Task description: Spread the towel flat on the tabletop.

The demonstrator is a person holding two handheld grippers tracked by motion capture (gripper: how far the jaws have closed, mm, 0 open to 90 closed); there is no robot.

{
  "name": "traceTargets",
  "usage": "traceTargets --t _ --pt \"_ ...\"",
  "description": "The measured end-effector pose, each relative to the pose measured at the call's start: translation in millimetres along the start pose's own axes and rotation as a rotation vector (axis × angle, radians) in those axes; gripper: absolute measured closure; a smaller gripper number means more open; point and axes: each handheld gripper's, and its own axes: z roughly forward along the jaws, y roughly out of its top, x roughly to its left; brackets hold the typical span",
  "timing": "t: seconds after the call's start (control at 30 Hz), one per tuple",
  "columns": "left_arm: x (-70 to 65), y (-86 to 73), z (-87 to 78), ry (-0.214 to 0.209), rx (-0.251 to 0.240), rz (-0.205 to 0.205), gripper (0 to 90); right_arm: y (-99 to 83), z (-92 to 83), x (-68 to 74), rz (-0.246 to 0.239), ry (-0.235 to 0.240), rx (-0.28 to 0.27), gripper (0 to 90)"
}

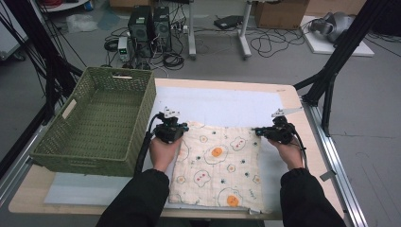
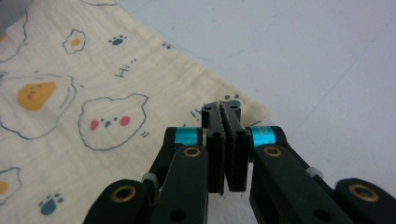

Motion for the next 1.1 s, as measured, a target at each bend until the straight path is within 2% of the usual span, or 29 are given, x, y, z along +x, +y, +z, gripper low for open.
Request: traceTargets --t 0.07,0.13,0.27,0.4,0.53,0.63,0.8,0.87,0.97,1.1 --pt "4.1 4.3 -3.1 0.003 -0.016 -0.012 88.1 1.7 -5.1 0.4 0.006 0.008 -0.034 89.0" --pt "8.7 4.2 -5.0 0.003 -0.013 -0.029 88.2 3.0 -8.1 1.0 0.012 0.015 -0.053 89.0" --pt "12.7 1.6 -6.2 0.006 0.005 -0.013 88.1 1.6 -3.9 -0.8 0.027 0.030 -0.034 89.0" --pt "15.9 -1.3 -6.9 -0.002 0.010 -0.013 88.1 2.3 -2.1 -0.6 0.040 0.046 -0.049 89.0" --pt "20.6 -6.5 -10.9 -0.013 -0.004 -0.036 88.1 2.1 -7.1 -4.9 0.095 0.104 -0.118 89.0" --pt "22.5 -7.9 -12.4 -0.010 -0.001 -0.037 88.1 3.7 -7.0 -4.9 0.087 0.101 -0.115 89.1" --pt "23.9 -5.9 -13.5 -0.002 -0.039 -0.070 88.1 17.7 -7.2 -0.9 0.059 0.086 -0.106 89.0" --pt "25.6 -6.6 -12.7 -0.005 -0.029 -0.070 88.1 21.6 -8.6 -1.3 0.054 0.083 -0.103 89.0" --pt "25.5 -7.9 -10.5 -0.023 -0.020 -0.068 88.1 17.7 -4.9 -3.8 0.065 0.087 -0.068 89.0" --pt "24.4 -7.5 -12.3 -0.040 -0.023 -0.063 88.1 6.5 -2.3 -4.3 0.076 0.097 -0.055 89.0"
